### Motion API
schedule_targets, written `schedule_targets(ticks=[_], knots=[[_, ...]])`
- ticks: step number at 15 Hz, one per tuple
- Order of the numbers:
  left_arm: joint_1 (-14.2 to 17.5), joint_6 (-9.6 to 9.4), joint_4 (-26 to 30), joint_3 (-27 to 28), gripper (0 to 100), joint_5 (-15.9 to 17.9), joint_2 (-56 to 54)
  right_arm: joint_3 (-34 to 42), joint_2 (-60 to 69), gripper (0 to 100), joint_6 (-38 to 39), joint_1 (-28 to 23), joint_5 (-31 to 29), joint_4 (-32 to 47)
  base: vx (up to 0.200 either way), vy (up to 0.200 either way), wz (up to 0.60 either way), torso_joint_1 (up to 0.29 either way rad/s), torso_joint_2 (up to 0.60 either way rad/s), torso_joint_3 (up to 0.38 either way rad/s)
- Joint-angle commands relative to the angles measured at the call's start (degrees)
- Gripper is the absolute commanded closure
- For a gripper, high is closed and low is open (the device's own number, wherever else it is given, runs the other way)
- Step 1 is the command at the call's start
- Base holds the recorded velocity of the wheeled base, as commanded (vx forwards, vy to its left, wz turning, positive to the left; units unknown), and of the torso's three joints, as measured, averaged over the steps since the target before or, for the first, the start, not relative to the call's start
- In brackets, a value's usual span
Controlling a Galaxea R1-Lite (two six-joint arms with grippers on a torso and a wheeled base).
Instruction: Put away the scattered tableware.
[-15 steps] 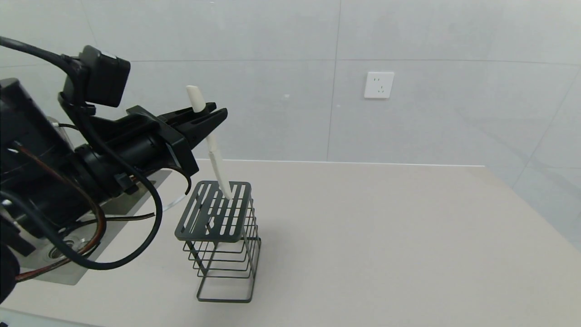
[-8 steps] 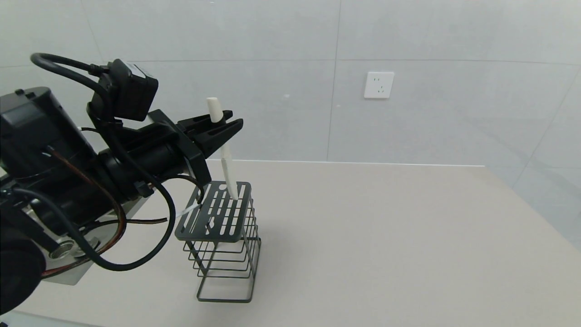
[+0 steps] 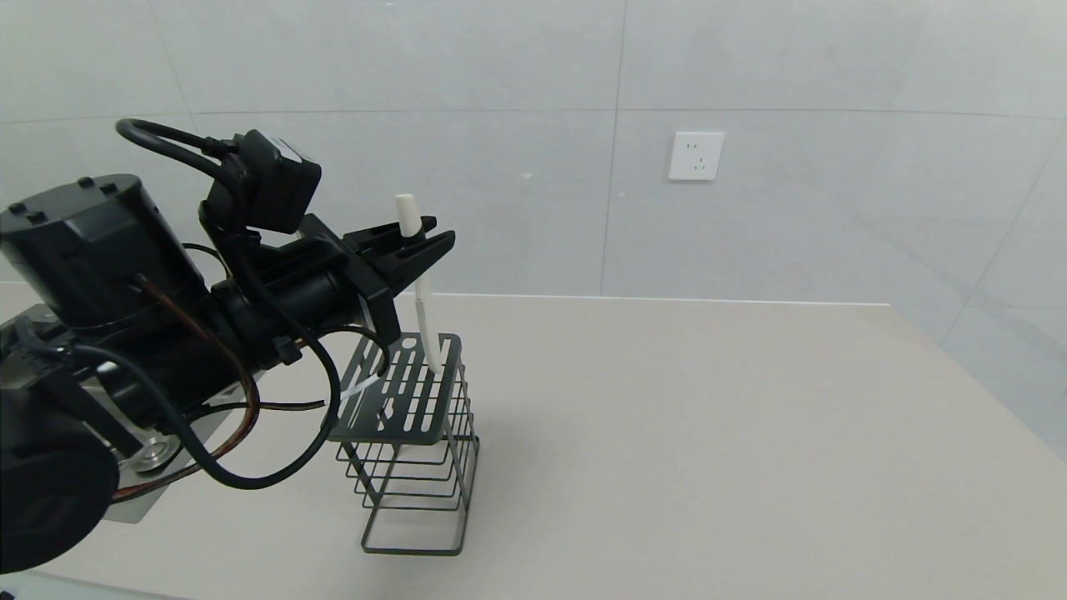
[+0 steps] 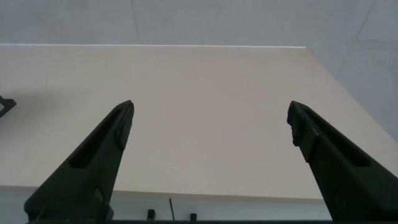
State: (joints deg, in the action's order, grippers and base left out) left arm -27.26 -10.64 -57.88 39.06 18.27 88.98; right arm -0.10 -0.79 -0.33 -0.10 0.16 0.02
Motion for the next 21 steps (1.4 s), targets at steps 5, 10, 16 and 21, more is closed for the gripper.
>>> schedule_targets(ticks=[5,10,16,21], knots=[[0.10,0.01,-0.04,0.05,100,0.01,0.85,0.01,-0.17,0,-0.02,0.01,0.02,-0.02,0.000,0.000,0.00,0.000,0.00,0.000],[0.28,0.18,-0.04,-0.12,100,0.18,1.02,0.01,-0.17,0,-0.02,0.01,0.02,0.06,0.000,0.000,0.00,0.000,0.00,0.000],[0.28,0.18,-0.04,-1.53,100,1.41,1.99,0.01,-0.17,0,-0.02,0.01,0.02,-0.02,0.000,0.000,0.00,0.000,0.00,0.000],[0.45,0.53,0.05,-2.32,100,2.03,3.39,0.01,-0.17,0,-0.02,0.01,0.02,0.06,0.000,0.000,0.00,0.000,0.00,0.000]])
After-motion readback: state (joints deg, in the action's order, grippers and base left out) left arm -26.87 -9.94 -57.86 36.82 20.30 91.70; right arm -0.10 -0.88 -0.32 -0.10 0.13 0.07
